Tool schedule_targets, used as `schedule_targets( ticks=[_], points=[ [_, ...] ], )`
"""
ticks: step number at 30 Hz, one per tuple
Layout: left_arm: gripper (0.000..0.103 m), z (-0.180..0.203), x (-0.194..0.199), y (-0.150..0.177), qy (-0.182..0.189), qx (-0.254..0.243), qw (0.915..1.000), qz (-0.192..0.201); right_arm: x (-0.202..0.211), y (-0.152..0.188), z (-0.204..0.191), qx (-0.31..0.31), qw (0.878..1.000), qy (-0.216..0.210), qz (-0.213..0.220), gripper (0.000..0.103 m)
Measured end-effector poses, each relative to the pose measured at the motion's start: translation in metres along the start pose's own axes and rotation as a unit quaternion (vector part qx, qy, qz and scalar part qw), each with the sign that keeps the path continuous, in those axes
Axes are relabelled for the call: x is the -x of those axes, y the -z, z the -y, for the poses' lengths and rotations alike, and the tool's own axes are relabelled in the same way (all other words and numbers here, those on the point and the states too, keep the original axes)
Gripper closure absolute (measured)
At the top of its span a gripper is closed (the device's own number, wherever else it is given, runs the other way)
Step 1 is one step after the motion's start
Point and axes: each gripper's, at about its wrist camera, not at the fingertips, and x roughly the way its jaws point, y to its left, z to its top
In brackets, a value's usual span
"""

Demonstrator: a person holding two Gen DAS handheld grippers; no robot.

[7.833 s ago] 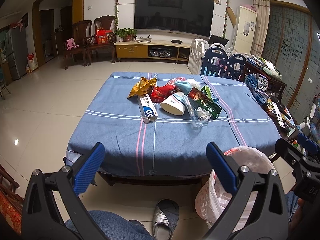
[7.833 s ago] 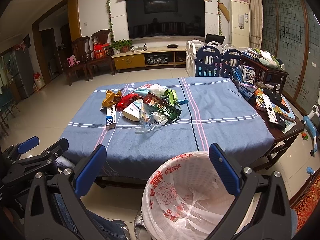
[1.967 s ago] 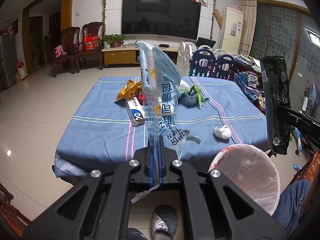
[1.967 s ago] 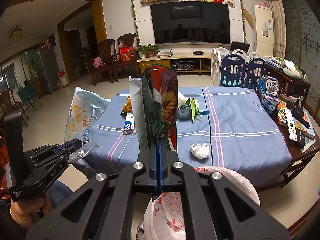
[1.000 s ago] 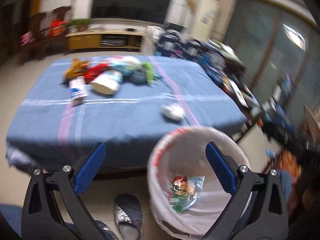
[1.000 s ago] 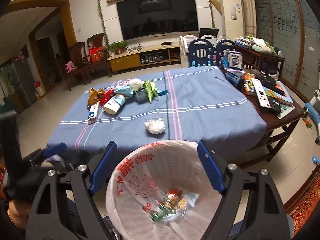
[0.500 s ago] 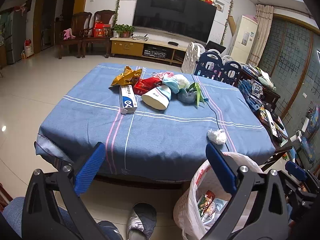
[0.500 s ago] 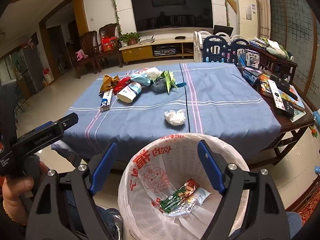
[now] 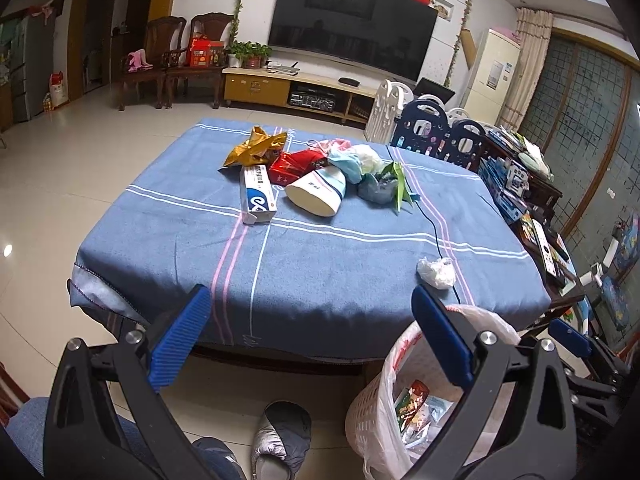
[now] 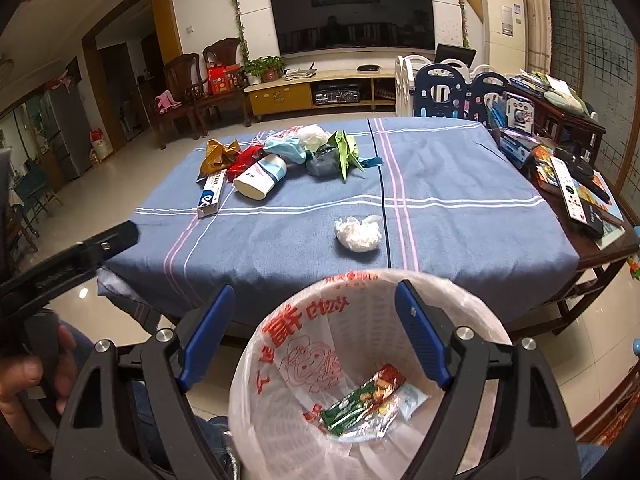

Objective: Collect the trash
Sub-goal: 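Move the right tool to the white tissue on the tablecloth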

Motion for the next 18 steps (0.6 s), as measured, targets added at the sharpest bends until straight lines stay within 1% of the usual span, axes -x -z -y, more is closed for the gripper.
schedule_targets(
  ticks=[3, 6, 9, 14, 16, 17, 18],
  points=[
    [0.003, -0.003, -0.008, -0.012, -0.009, 0.002, 1.0000, 0.003, -0.020, -0.011, 0.004, 0.011, 1.000, 0.005, 0.001, 0.022],
    [0.003, -0.001, -0.019, -0.029, -0.017, -0.010, 0.9998, 0.007, -0.052, -0.024, 0.009, 0.024, 1.000, 0.009, -0.011, 0.022],
    [0.003, 0.000, -0.033, -0.043, -0.023, -0.015, 0.9996, 0.007, -0.096, -0.036, 0.016, 0.034, 0.999, 0.017, -0.034, 0.022],
    [0.003, 0.013, -0.075, -0.073, -0.038, -0.048, 0.9981, -0.003, -0.161, -0.045, 0.029, 0.034, 0.996, 0.027, -0.080, 0.022],
    [0.003, 0.017, -0.092, -0.084, -0.041, -0.058, 0.9975, -0.004, -0.179, -0.045, 0.035, 0.025, 0.995, 0.022, -0.097, 0.022],
    [0.003, 0.020, -0.103, -0.090, -0.043, -0.062, 0.9972, -0.006, -0.187, -0.045, 0.037, 0.021, 0.994, 0.021, -0.104, 0.023],
    [0.003, 0.022, -0.110, -0.095, -0.044, -0.064, 0.9970, -0.008, -0.194, -0.044, 0.039, 0.017, 0.993, 0.016, -0.112, 0.028]
  ],
)
